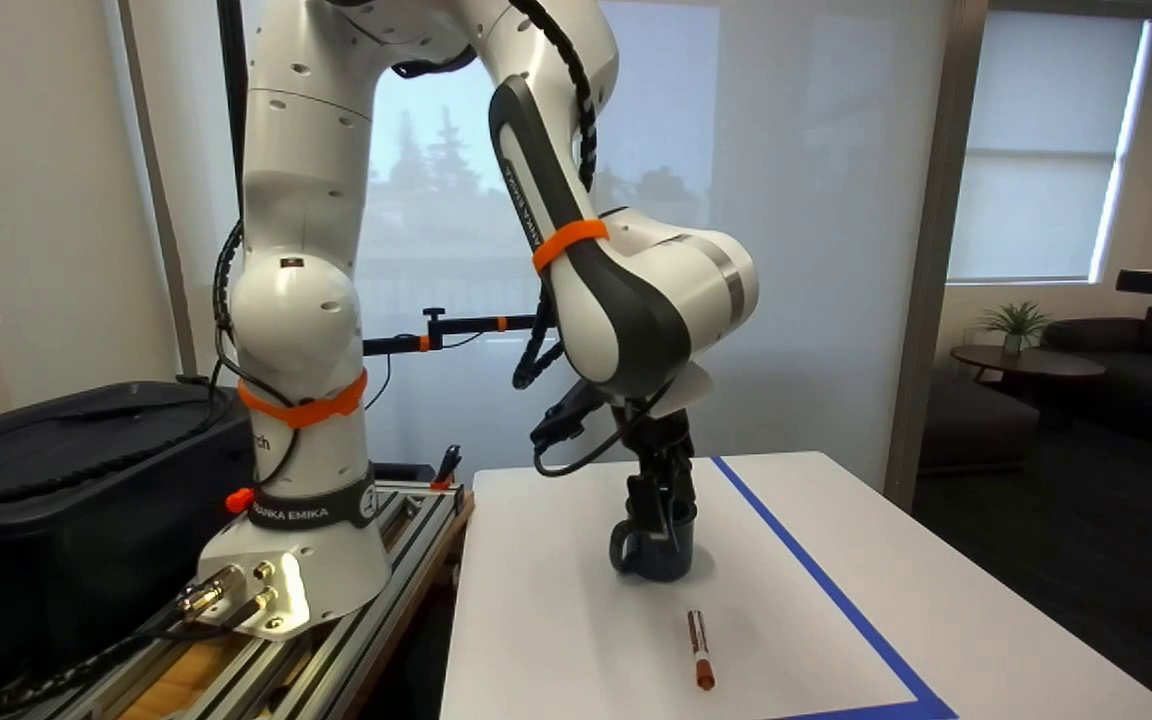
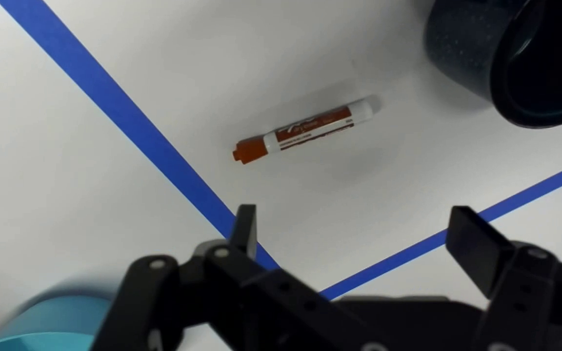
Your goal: Put the marker on the table
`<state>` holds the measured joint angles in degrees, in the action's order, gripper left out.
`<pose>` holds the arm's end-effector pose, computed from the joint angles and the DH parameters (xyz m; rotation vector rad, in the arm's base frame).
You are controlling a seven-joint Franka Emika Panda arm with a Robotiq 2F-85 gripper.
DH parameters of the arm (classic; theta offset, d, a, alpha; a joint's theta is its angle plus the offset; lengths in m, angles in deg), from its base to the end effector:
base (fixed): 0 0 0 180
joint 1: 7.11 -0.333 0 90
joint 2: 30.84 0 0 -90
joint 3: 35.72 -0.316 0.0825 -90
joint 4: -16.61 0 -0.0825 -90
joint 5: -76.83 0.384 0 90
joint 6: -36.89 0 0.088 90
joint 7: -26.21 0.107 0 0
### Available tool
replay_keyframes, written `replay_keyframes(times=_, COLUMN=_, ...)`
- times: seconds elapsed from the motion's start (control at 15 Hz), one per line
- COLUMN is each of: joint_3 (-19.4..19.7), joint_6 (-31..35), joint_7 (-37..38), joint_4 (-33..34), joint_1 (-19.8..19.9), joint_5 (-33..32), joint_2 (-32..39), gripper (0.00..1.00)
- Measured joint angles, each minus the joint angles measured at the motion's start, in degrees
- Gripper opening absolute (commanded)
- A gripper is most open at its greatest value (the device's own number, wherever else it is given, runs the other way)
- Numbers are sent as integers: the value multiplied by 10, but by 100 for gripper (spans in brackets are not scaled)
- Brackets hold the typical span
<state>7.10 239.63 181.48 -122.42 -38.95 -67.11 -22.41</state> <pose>0.3642 -0.0030 0.2534 -2.9541 0.4460 -0.4188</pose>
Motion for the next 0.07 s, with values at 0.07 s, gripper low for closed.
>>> replay_keyframes(times=0.07, joint_3=0, joint_6=0, joint_7=0, joint_4=0, joint_1=0, joint_5=0, joint_2=0, gripper=100)
